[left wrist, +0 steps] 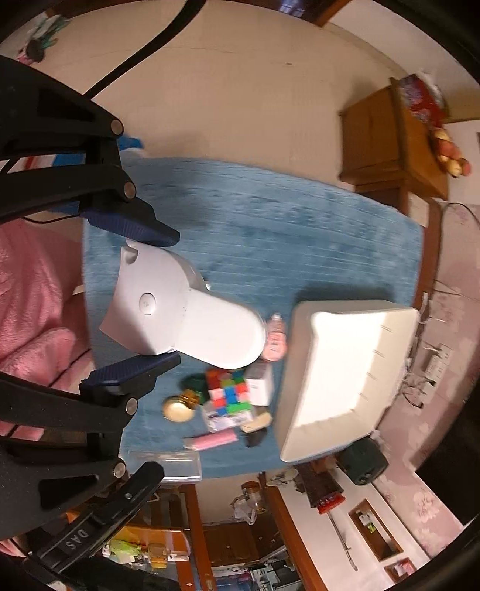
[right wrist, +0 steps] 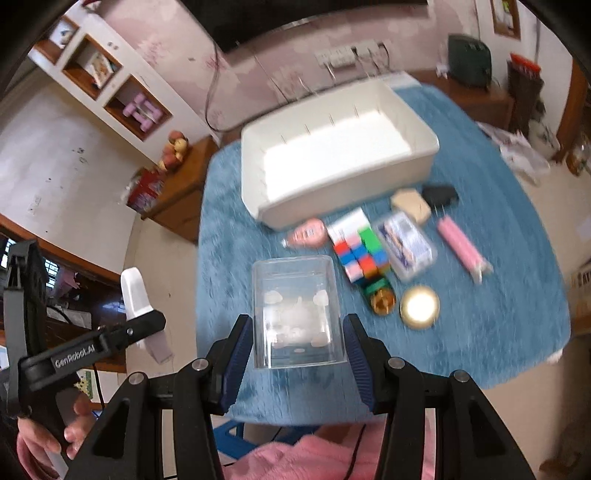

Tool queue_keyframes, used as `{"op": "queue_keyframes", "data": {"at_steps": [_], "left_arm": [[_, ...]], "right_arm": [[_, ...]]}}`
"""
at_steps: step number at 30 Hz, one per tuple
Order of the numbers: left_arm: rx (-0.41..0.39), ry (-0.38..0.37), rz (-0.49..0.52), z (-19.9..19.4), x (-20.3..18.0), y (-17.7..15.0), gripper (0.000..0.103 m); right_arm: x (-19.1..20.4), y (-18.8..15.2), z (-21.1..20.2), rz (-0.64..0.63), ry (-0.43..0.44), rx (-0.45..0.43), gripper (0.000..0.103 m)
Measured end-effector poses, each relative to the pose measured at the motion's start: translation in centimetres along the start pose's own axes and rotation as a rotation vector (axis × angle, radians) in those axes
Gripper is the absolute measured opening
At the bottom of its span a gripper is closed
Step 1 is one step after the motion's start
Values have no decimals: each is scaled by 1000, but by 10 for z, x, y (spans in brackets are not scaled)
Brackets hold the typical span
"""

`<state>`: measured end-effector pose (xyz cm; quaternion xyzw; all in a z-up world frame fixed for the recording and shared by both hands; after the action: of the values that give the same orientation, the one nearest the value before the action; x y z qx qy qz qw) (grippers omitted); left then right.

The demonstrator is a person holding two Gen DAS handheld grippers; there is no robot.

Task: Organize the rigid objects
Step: 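Lift both held items and carry them over the white bin, then open both tools to drop the white piece and clear box into the bin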

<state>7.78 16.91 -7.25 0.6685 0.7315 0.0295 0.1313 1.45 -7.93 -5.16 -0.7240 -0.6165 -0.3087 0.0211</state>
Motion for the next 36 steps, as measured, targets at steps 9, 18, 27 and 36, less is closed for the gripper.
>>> {"op": "queue_keyframes", "data": {"at_steps": [9,18,27,36], "left_arm": [[-167,-3,36,-17,-25,59,62],[-351,-50,84,-21,-64,107,62],[-485,-117,168,-1,-109,132,62],[-483,-99,135,45,-131,172,62]], "right_arm": [[-1,53,-11,-82,0,-121,51],[-20,109,-10,-140,-7,-229,51],[-44,158,15,-211,22,-289,51],[-70,198,56,-302,86,-307,50]]}}
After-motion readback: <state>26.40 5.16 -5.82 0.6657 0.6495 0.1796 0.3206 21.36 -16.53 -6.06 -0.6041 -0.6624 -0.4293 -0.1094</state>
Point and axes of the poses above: each gripper's, at about its wrist camera, not at the fingertips, and z roughly the way its jaws point, x to its left, y to its top, the point moved 2 cm from there along z, roughly the way its jaws point, and after that the axes turned 7 degrees about y, right-handed, at the moved point
